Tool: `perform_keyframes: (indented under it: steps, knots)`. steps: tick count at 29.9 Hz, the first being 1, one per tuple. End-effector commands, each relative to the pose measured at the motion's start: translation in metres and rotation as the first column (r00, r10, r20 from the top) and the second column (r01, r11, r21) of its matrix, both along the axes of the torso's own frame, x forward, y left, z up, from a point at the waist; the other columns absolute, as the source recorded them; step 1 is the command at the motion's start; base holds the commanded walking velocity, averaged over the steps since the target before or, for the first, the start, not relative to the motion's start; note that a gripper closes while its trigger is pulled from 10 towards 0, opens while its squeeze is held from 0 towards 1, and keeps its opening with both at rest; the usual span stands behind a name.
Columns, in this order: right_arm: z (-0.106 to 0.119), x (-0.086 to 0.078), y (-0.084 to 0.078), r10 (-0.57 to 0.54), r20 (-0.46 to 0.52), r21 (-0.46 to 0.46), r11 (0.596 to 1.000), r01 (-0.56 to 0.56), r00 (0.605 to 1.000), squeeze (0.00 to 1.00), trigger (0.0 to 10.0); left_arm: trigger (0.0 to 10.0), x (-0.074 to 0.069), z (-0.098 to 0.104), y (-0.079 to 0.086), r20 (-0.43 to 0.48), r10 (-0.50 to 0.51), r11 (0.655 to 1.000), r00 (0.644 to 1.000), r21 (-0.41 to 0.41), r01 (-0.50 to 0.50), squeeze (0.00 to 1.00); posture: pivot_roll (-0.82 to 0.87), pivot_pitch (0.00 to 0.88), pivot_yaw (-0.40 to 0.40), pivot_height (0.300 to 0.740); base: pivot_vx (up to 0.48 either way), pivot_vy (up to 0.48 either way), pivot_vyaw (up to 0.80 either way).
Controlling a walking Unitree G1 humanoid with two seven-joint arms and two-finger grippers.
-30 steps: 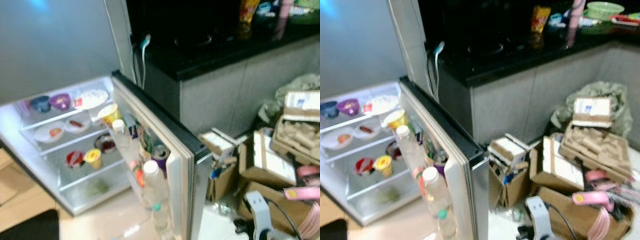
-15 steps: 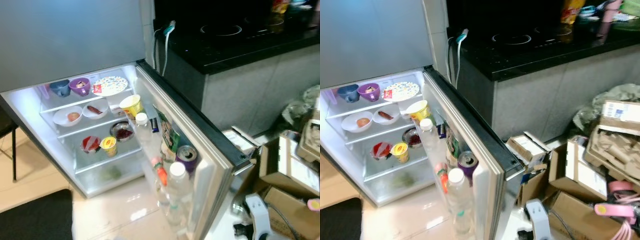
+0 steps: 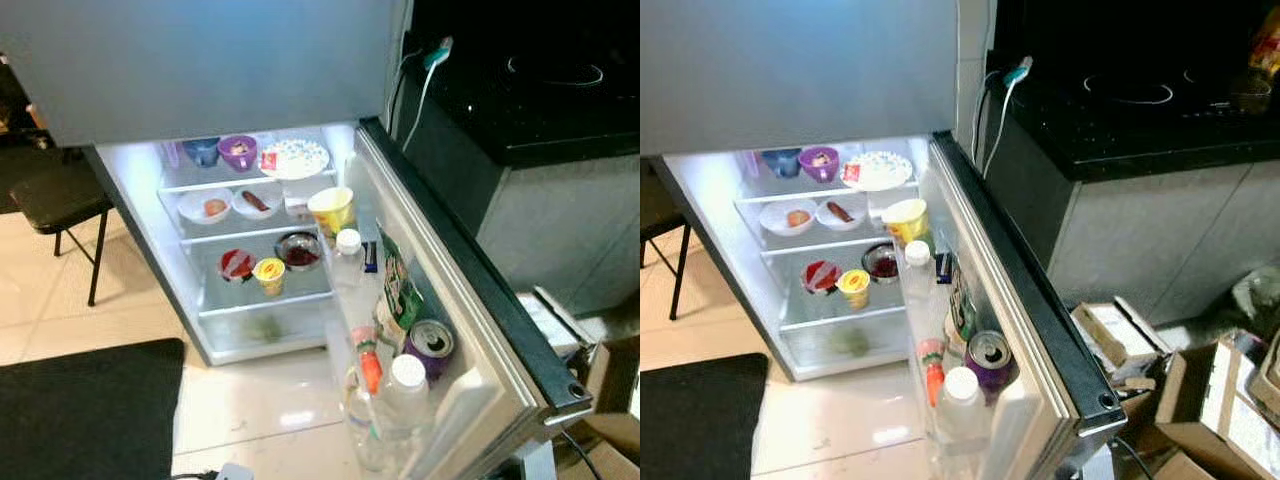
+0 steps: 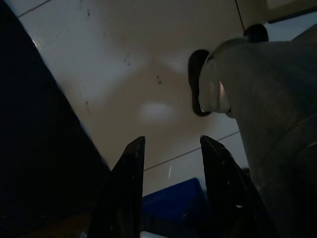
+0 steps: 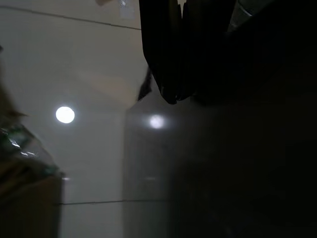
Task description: Restocking fridge
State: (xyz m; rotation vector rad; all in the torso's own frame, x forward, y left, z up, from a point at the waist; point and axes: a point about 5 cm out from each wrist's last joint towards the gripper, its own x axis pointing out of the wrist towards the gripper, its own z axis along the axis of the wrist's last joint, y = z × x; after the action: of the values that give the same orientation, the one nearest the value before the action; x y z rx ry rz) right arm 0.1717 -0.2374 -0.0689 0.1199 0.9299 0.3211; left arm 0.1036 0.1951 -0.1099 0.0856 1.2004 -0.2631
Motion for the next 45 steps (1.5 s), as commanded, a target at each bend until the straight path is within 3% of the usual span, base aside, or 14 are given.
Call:
perform_keyframes:
  steps: [1, 12, 16, 21, 36, 40, 45]
  knots:
    - [0.008, 0.016, 0.005, -0.022, 0.068, 0.039, 0.999, 0.019, 0.997, 0.00, 10.0, 10.0, -0.005, -0.002, -0.006, -0.020, 0.000, 1.000, 1.000, -0.018, 0.000, 0.00, -0.04, 0.000, -0.007, 0.740, 0.000, 0.000, 0.74]
    - [0.010, 0.017, 0.014, 0.030, 0.096, 0.148, 0.988, -0.044, 0.995, 0.00, 10.0, 10.0, -0.005, -0.002, -0.006, -0.019, -0.004, 1.000, 1.000, -0.021, 0.004, 0.00, -0.04, 0.000, -0.006, 0.740, 0.000, 0.000, 0.74]
    - [0.008, 0.011, 0.021, 0.118, 0.068, 0.180, 0.975, -0.129, 0.991, 0.00, 10.0, 10.0, -0.005, -0.002, -0.006, -0.019, -0.005, 1.000, 1.000, -0.023, 0.004, 0.00, -0.05, 0.000, -0.004, 0.740, 0.000, 0.000, 0.18]
    - [0.003, 0.002, 0.009, 0.135, -0.016, 0.099, 0.986, -0.133, 0.991, 0.00, 10.0, 10.0, -0.004, -0.002, -0.007, -0.018, -0.009, 1.000, 1.000, -0.023, 0.009, 0.00, -0.05, 0.000, -0.004, 0.740, 0.000, 0.000, 0.00]
    - [-0.004, -0.015, -0.008, 0.133, -0.138, -0.026, 0.990, -0.138, 0.981, 0.00, 10.0, 10.0, -0.004, -0.002, -0.007, -0.014, -0.025, 0.999, 1.000, -0.022, 0.024, 0.00, -0.05, 0.000, -0.007, 0.740, 0.000, 0.000, 0.00]
    - [-0.009, -0.026, -0.017, 0.079, -0.197, -0.134, 0.985, -0.106, 0.977, 0.00, 10.0, 10.0, -0.006, -0.002, -0.006, -0.025, -0.017, 1.000, 1.000, -0.013, 0.017, 0.00, -0.04, 0.000, -0.009, 0.740, -0.127, 0.000, 0.00]
    - [-0.013, -0.036, -0.021, 0.044, -0.235, -0.172, 0.981, -0.086, 0.971, 0.00, 10.0, 10.0, -0.007, -0.003, -0.006, -0.028, -0.019, 1.000, 0.999, -0.010, 0.019, 0.00, -0.04, 0.000, -0.010, 0.740, -0.283, 0.000, 0.00]
